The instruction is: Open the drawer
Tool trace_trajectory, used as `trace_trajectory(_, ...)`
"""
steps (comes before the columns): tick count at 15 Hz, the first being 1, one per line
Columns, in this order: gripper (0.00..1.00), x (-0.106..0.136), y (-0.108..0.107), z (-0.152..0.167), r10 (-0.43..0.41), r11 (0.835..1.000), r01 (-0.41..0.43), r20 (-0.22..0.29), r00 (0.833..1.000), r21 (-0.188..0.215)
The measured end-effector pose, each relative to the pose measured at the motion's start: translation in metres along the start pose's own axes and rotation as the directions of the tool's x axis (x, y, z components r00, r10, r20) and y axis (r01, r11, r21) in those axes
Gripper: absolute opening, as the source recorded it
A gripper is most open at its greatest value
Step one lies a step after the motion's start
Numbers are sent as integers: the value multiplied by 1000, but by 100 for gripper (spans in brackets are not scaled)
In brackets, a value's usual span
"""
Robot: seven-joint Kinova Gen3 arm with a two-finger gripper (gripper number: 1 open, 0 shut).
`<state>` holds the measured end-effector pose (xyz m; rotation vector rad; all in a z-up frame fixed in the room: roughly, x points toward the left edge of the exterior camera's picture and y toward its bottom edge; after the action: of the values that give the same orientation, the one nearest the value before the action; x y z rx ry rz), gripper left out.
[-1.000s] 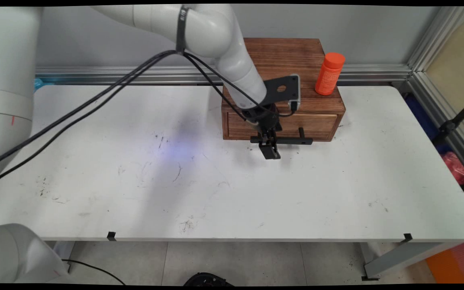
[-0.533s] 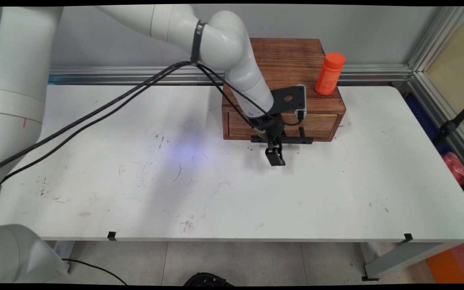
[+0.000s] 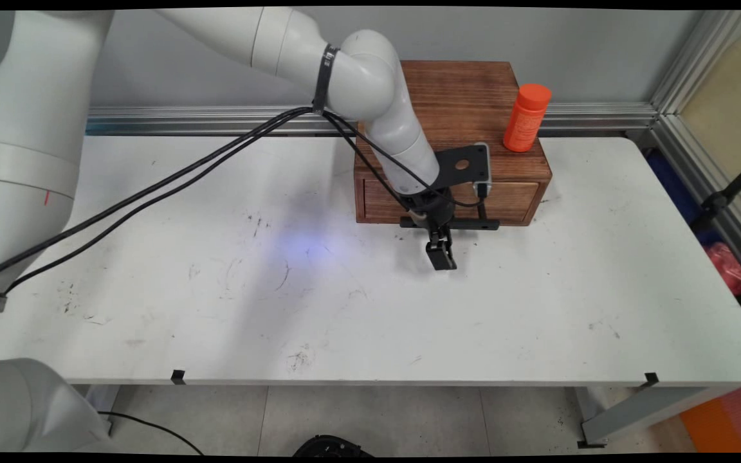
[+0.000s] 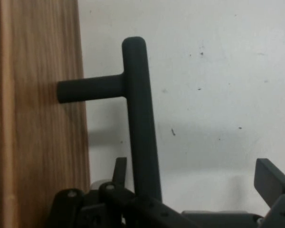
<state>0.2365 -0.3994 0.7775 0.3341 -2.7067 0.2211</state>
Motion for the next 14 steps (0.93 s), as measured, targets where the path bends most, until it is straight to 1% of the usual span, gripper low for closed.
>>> trace_trajectory(4, 100, 1, 6, 0, -8, 1000, 8, -2, 1000, -14)
trace_trajectory(9, 100, 2, 19, -3, -15, 999, 14, -6, 1000, -37)
trace_trajectory(14, 100, 5, 38, -7, -25, 998, 25, -6, 1000, -61)
